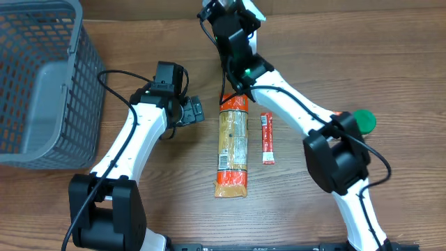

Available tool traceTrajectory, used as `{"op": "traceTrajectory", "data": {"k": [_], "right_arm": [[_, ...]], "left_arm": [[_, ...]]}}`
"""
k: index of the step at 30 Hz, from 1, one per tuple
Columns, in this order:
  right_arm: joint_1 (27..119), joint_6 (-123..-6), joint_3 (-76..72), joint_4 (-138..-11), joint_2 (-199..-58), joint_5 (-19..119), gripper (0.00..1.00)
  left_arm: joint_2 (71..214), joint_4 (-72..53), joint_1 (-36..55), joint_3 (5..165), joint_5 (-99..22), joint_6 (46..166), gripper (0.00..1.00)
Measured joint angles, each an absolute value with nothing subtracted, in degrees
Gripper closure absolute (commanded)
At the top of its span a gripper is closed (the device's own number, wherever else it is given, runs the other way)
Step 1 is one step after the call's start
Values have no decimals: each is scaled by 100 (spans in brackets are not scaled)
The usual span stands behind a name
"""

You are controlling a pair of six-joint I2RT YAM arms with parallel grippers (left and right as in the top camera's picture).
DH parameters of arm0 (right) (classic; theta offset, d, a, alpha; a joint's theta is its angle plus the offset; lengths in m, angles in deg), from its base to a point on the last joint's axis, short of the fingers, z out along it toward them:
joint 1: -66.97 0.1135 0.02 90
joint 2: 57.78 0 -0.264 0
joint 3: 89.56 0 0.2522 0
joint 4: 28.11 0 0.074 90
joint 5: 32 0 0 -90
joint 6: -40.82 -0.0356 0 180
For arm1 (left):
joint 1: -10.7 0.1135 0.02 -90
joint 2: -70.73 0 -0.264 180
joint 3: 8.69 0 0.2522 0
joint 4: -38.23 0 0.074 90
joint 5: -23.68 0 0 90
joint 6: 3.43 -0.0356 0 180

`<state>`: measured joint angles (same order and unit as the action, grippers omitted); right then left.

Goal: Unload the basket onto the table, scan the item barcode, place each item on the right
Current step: 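Hold the teal packet in front of the white scanner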

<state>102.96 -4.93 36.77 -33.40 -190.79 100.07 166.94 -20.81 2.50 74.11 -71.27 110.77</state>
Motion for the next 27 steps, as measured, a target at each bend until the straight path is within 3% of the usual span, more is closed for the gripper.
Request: {"op": "traceTrajectory", "data": {"k": [12,27], "right_arm": [[10296,-314,3679,-1084,-19536,10387,96],[10058,-399,3679,-417,-20425,10201,96]], "left_arm": [[16694,-2074,250,7411,-7127,11077,0],[16694,-2077,250,7411,-7130,11077,0]]}}
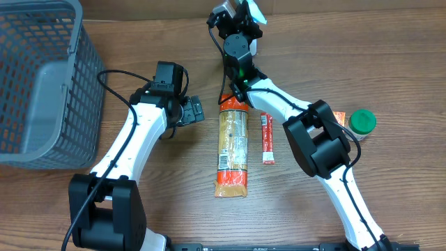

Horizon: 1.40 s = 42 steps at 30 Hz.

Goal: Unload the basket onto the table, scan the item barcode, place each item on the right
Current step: 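Hold the teal packet in front of the white scanner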

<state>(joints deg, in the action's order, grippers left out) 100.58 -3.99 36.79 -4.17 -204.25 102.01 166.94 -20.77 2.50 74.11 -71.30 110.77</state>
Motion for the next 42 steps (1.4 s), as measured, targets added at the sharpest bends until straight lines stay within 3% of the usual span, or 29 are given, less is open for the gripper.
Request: {"op": "traceTrajectory", "data": {"k": [25,33,42], "right_arm": [[10012,-484,3679,-124,-20679,9991,97],[10047,-548,3679,656,-20528,11193,97],[10075,-106,3679,-13,-19169,12199,97]], "left_arm": [[16694,-2074,250,7411,-7130,11077,0],[16694,-2074,250,7411,-7130,11077,0],[16694,-2077,250,7411,-7127,11077,0]]}}
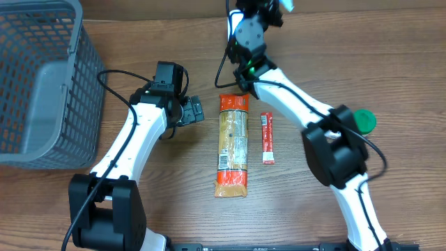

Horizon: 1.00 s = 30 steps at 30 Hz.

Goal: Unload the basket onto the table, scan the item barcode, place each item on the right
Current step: 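Hold the teal packet in front of the white scanner, then carry the teal packet right and lower it onto the table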

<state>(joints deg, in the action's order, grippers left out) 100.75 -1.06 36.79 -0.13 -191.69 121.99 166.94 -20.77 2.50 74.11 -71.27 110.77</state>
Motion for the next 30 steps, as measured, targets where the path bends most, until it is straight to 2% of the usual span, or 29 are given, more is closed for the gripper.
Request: {"op": "traceTrajectory", "data": {"k": [4,9,12,15,19,20,22,26,30], "right_arm": [[10163,80,3697,-778,-18596,12441,97],[10349,187,3697,-1062,-18209,12935,97],[10456,191,3708,-2028,-17973,13075,97],[10545,-49,3741,-3639,-17698,13095,97],[10615,-1029,3784,-6048,-17376,12857,96],[10615,-1590,3795,-7042,-17271,12649,97],[10600,-2373,3776,-8205,-17103,12245,97],[10449,-4161,3778,-10384,-16762,10938,97],[9975,-5275,3732,-11814,-16594,9301,96]], "left_arm": [[16694,-2077,250,7411,-7130,11077,0],[16694,-2077,250,7411,-7127,11077,0],[16694,-2072,250,7411,-7130,11077,0],[16694,-2079,250,7411,-7127,11077,0],[16694,-2079,250,7411,-7132,11077,0],[16694,-2079,250,7411,-7125,11077,0],[16694,-2081,250,7411,-7127,11077,0],[16694,-2077,250,7411,-7130,11077,0],[16694,-2072,250,7411,-7130,11077,0]]}}
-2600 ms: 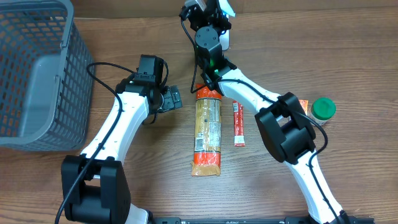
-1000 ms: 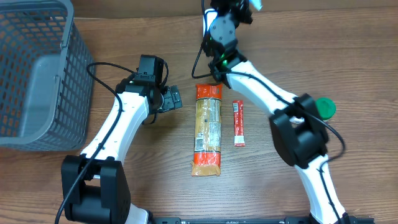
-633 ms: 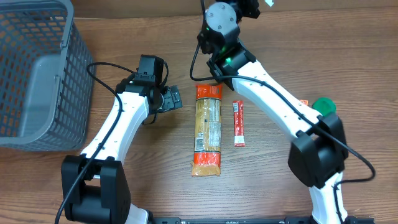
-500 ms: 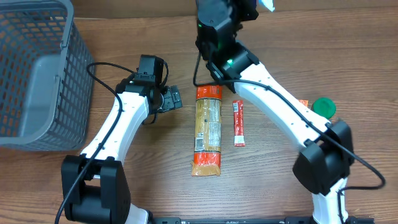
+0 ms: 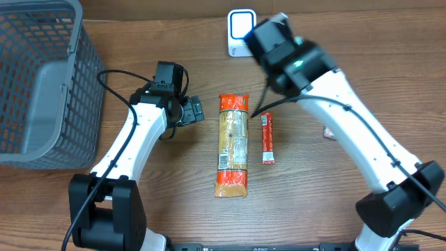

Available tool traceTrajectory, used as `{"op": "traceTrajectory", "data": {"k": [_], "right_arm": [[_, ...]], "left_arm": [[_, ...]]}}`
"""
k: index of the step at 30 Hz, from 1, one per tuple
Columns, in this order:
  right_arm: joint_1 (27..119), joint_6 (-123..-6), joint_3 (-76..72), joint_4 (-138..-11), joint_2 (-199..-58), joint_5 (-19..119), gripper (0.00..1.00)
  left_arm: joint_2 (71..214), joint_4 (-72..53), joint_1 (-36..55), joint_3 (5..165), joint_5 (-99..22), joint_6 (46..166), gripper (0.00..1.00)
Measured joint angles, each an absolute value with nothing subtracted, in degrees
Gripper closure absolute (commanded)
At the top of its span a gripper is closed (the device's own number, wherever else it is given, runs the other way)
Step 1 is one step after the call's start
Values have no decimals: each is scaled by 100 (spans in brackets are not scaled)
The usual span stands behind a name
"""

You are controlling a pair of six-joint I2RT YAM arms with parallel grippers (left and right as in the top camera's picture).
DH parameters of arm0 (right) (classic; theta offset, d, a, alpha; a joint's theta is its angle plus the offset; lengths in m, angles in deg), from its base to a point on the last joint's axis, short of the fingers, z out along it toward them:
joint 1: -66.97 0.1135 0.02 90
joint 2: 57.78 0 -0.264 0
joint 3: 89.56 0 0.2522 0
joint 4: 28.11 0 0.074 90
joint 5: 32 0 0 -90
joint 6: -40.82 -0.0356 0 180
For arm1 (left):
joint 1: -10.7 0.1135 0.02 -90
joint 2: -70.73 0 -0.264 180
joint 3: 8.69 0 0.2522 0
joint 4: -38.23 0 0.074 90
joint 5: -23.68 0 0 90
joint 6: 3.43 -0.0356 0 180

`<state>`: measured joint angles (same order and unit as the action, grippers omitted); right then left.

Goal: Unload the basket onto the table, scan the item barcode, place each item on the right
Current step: 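Carry the teal packet right and lower it onto the table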

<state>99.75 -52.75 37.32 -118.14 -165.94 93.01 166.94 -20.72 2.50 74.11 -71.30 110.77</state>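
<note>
A long orange noodle packet [image 5: 232, 145] lies lengthwise in the middle of the table. A small red stick packet [image 5: 267, 138] lies just right of it. The white, blue-rimmed barcode scanner [image 5: 240, 31] stands at the far edge. The head of my right arm [image 5: 273, 40] hangs just right of the scanner, above the packets. Its fingers are hidden under the wrist, and nothing shows in them. My left gripper [image 5: 195, 110] rests left of the noodle packet's top end, apart from it. Its fingers are together and hold nothing.
A grey wire basket [image 5: 42, 77] fills the far left corner. A small orange and white item [image 5: 329, 131] peeks out beside the right forearm. The right arm spans the right half of the table.
The right arm's head has swung down and right from the far edge and now sits beside the scanner, which has come into view. The forearm now covers the green cap. Both packets and the left arm are unmoved.
The right arm first reached over the noodle packet's top end toward the far edge. It then stretched further back, with something white at its tip. Now it is drawn back beside the uncovered scanner. Both packets and the left arm stayed put throughout.
</note>
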Motion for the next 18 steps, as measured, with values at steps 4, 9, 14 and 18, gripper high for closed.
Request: {"op": "traceTrajectory", "data": {"k": [4,9,14,18], "right_arm": [[9317,-5848,3118,-12157,-16541,7926,96],[8749,-6222,1830,-11814,-16541,7205,96],[8530,-6325,834,-11258,-16541,7025,96],[8500,-6309,302,-10760,-16541,7001,95]], "left_arm": [[16694,-2077,250,7411,-7130,11077,0],[16694,-2077,250,7411,-7130,11077,0],[16694,-2074,250,7411,-7130,11077,0],[16694,-2074,250,7411,-7130,11077,0]]}}
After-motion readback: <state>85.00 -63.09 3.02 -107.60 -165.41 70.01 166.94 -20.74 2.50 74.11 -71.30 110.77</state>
